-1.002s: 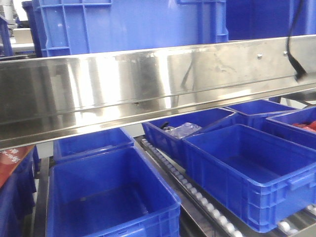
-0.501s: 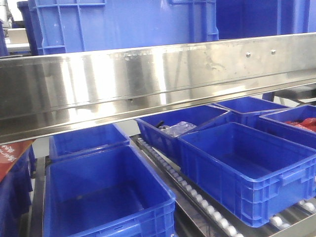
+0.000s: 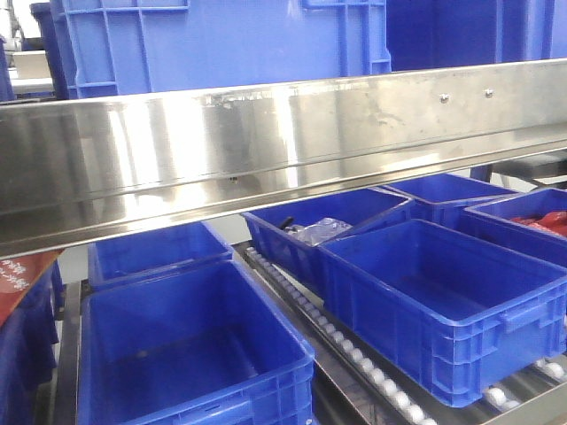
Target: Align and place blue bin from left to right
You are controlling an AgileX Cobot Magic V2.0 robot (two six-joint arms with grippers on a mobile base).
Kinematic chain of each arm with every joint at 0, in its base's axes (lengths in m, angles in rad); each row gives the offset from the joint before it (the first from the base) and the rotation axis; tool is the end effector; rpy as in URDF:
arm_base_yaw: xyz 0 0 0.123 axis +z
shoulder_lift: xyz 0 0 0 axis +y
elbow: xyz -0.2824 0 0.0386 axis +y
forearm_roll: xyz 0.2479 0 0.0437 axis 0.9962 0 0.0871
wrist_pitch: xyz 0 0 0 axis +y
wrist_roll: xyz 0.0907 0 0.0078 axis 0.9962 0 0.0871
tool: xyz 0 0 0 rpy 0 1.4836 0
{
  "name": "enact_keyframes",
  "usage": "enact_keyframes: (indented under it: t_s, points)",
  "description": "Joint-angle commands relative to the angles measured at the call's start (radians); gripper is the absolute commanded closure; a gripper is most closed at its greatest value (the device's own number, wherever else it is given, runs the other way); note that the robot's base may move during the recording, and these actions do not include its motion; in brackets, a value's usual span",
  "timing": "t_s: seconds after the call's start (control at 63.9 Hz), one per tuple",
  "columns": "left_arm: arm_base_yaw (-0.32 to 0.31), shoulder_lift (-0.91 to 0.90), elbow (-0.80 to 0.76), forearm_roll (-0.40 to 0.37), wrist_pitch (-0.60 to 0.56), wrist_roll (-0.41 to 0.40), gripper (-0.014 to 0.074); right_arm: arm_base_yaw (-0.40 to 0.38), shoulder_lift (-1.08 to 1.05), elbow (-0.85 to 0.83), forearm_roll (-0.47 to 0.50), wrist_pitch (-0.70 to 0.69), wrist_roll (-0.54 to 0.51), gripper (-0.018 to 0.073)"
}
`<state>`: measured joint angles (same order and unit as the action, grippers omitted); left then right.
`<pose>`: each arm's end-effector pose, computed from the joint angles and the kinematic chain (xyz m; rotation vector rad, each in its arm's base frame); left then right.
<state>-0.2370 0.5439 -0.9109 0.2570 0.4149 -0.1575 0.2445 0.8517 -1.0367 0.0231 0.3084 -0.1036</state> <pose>0.0843 -0.0107 0.4364 0.1574 1.5116 -0.0488 0.1644 0.0417 0.4460 -0.2665 1.5863 0.1318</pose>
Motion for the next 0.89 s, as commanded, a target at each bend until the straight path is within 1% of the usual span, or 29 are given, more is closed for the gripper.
enact_keyframes:
  t_s: [0.0,0.204,0.423,0.532,0.877]
  points:
    - [-0.005,-0.071,0.079,0.004,-0.053,0.001,0.0592,-0.004,-0.066,0.064,-0.011,-0.030,-0.004,0.0638]
    - [-0.005,-0.229,0.264,0.000,-0.068,0.001,0.0592,-0.004,-0.250,0.255,-0.011,-0.035,-0.004,0.0638]
    - [-0.005,-0.326,0.386,-0.004,-0.066,0.001,0.0592,-0.004,-0.424,0.469,-0.011,-0.072,-0.004,0.0638]
    - [-0.005,-0.332,0.403,-0.004,-0.056,0.001,0.0592,-0.004,-0.459,0.504,-0.011,-0.081,-0.004,0.0638]
    - [-0.005,-0.332,0.403,-0.006,-0.052,0.001,0.0592,-0.004,-0.461,0.503,-0.011,-0.085,-0.004,0.0638]
